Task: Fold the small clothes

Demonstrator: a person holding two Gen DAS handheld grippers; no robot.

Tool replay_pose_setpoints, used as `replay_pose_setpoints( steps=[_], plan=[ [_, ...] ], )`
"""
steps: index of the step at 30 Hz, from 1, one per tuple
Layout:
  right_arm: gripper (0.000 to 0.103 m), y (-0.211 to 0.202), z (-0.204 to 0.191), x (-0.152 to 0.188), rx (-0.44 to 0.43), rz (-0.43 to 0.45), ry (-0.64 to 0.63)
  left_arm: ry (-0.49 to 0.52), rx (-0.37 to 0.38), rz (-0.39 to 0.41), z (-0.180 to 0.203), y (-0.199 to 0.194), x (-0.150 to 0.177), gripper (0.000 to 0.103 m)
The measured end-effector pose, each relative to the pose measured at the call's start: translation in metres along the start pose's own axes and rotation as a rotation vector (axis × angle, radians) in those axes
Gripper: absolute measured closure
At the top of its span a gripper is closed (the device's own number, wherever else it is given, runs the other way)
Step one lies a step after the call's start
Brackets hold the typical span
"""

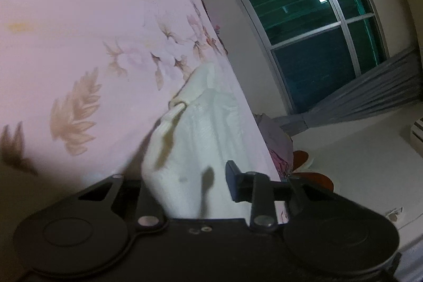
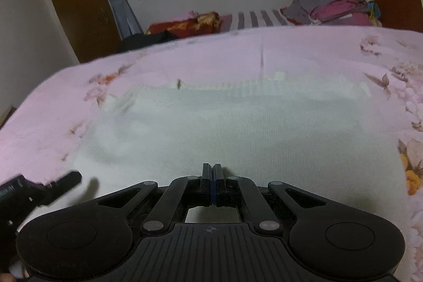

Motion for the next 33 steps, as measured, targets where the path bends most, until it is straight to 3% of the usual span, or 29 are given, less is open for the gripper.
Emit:
replay_pose_setpoints(
  steps=[1, 5, 7, 11, 12, 14, 16, 20, 25, 31, 33],
  plan=[
    [0.103, 0.003, 0.001, 0.001, 0.002, -0.007, -0.004, -0.008, -0.012, -0.007, -0.003, 0.001, -0.001, 0.097],
    [0.103, -0.007, 0.000, -0.006, -0.006, 0.019, -0.020, 0.007, -0.035, 0.023, -0.007, -0.008, -0.010, 0.094],
    [0.103, -0.005, 0.002, -0.005, -0.022, 0.012, -0.013, 0.003, -0.058, 0.049, -0.009, -0.011, -0.013, 0.083],
    [0.103, 0.006, 0.006, -0.001, -0.022, -0.018, -0.034, 0.008, -0.057, 0.051, -0.003, -0.003, -0.016, 0.075],
    [0.103, 0.006, 0.006, -0.001, -0.029, -0.021, -0.033, 0.022, -0.066, 0.047, -0.001, -0.001, -0.016, 0.077],
    [0.103, 0.006, 0.010, -0.001, -0.055, -0.024, -0.021, 0.058, -0.099, 0.027, 0.002, 0.004, -0.017, 0.096],
    [0.103, 0.007, 0.013, -0.002, -0.084, -0.032, 0.000, 0.087, -0.106, 0.045, 0.011, 0.000, -0.021, 0.096],
    [0.103, -0.014, 0.028, -0.014, -0.140, 0.011, 0.069, 0.284, -0.081, 0.048, 0.065, -0.011, -0.014, 0.096],
    [0.103, -0.051, 0.084, -0.027, -0.150, 0.079, 0.204, 0.514, -0.021, -0.019, 0.145, 0.000, 0.029, 0.096],
    [0.103, -0.094, 0.159, -0.036, -0.127, 0.131, 0.305, 0.699, 0.011, -0.172, 0.198, 0.031, 0.122, 0.094],
    [0.103, -0.105, 0.178, -0.036, -0.146, 0.129, 0.331, 0.704, 0.025, -0.272, 0.200, 0.049, 0.163, 0.074]
  ],
)
Point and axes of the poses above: each gripper's, at about its wrist camera, not at the fingertips, and y roughly the way its jaws point, z to its right, x to its underside, the point moved 9 cm from there along y, roughly the way its jaws point, and after that the axes turned 1 degree about y, right-handed, at the moved point
